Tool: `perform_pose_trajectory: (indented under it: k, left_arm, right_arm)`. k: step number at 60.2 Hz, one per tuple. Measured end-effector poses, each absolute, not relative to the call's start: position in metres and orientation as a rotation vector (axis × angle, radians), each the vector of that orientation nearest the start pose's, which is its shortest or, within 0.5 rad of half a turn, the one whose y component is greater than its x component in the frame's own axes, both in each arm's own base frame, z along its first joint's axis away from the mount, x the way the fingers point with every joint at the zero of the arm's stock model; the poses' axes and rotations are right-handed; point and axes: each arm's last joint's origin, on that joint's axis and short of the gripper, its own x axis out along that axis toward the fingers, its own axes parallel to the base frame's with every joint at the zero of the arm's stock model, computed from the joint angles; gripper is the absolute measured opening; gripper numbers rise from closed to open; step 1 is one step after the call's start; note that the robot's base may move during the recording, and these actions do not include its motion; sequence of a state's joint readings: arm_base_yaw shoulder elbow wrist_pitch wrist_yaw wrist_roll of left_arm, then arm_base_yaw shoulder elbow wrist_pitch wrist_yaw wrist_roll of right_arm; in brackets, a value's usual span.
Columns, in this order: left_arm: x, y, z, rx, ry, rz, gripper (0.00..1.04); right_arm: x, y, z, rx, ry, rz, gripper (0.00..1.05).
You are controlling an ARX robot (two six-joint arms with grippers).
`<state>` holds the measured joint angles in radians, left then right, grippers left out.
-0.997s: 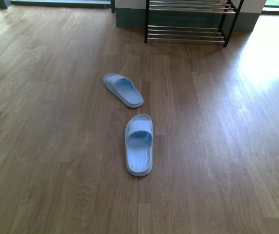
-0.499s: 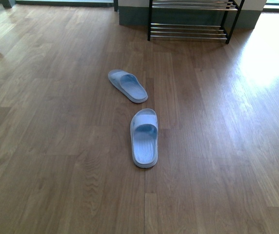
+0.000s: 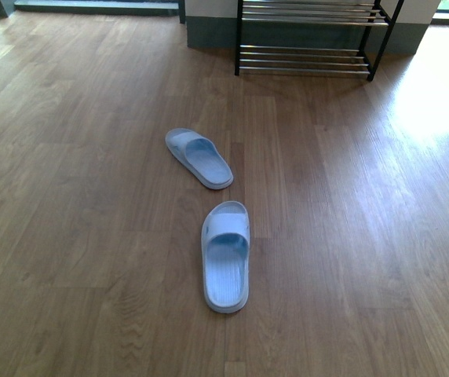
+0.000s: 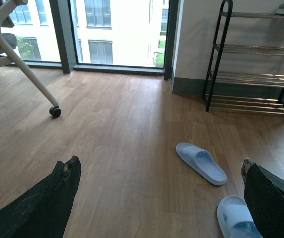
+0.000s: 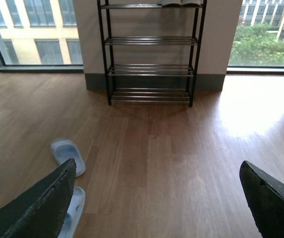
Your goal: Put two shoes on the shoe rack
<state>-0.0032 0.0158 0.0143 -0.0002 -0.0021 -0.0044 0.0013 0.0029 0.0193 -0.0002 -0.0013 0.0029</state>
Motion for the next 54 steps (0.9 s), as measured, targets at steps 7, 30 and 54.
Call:
perform_pose_trajectory:
  k: [7, 30, 54]
  left_arm:
    - [0.098, 0.0, 0.167, -0.005, 0.002, 0.0, 0.95]
    - [0.098, 0.0, 0.167, -0.005, 0.002, -0.003, 0.95]
    - [0.109, 0.0, 0.169, -0.063, 0.288, 0.338, 0.95]
  right_arm:
    - [0.097, 0.0, 0.17, 0.003, -0.017, 0.003, 0.96]
    - [0.097, 0.0, 0.17, 0.003, -0.016, -0.001, 0.96]
    - [0.097, 0.0, 0.17, 0.003, -0.016, -0.001, 0.96]
